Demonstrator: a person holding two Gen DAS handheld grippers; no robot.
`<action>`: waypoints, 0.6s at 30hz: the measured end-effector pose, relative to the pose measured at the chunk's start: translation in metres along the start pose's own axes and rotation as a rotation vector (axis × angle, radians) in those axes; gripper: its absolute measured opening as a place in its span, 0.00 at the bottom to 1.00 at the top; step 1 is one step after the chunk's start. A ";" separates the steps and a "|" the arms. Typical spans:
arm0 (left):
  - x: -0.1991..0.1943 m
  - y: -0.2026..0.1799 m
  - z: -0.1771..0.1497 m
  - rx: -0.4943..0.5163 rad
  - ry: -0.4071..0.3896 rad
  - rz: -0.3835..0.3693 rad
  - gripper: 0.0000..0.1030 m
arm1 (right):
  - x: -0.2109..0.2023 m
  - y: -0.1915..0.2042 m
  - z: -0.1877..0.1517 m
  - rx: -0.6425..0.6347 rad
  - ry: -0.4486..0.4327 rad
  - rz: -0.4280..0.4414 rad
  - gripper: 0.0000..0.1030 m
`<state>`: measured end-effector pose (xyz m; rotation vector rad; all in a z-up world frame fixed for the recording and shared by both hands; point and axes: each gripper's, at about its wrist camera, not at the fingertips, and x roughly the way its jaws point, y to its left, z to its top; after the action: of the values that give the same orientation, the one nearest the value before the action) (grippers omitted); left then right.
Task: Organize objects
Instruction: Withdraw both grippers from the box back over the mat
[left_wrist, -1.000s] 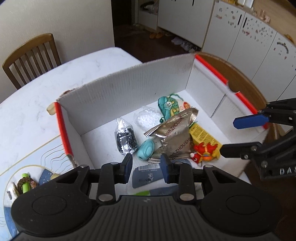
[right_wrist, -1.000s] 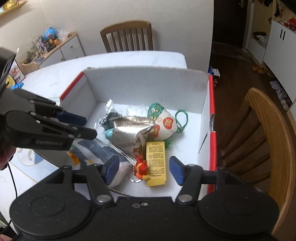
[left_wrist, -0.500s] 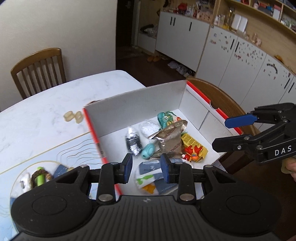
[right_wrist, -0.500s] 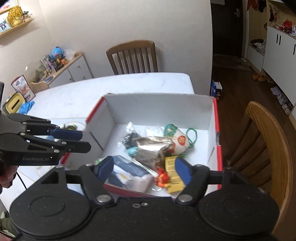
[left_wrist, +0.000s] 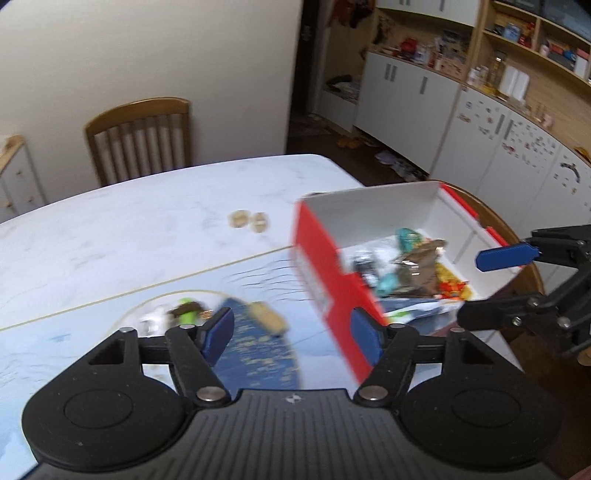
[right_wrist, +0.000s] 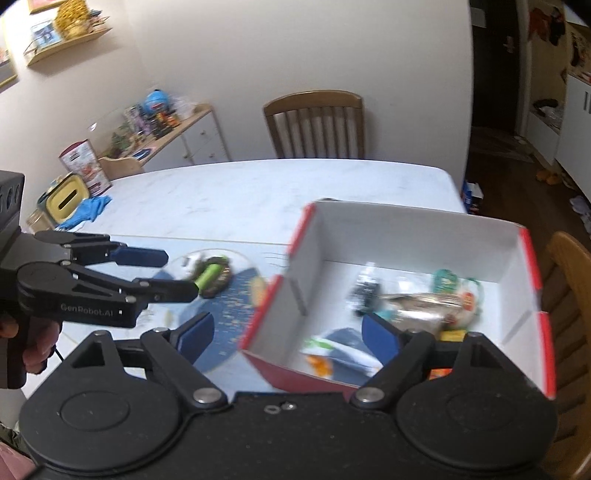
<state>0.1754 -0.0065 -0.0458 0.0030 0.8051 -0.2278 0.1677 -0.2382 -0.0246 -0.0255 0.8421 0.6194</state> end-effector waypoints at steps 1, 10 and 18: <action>-0.003 0.009 -0.002 -0.004 -0.002 0.011 0.71 | 0.003 0.007 0.001 -0.006 0.001 0.001 0.87; -0.007 0.074 -0.020 -0.034 0.014 0.059 0.82 | 0.040 0.062 0.011 -0.063 0.036 0.008 0.88; 0.011 0.117 -0.028 -0.051 0.020 0.052 1.00 | 0.075 0.096 0.014 -0.089 0.068 -0.035 0.88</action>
<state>0.1865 0.1080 -0.0833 -0.0219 0.8294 -0.1578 0.1653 -0.1180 -0.0467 -0.1421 0.8776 0.6253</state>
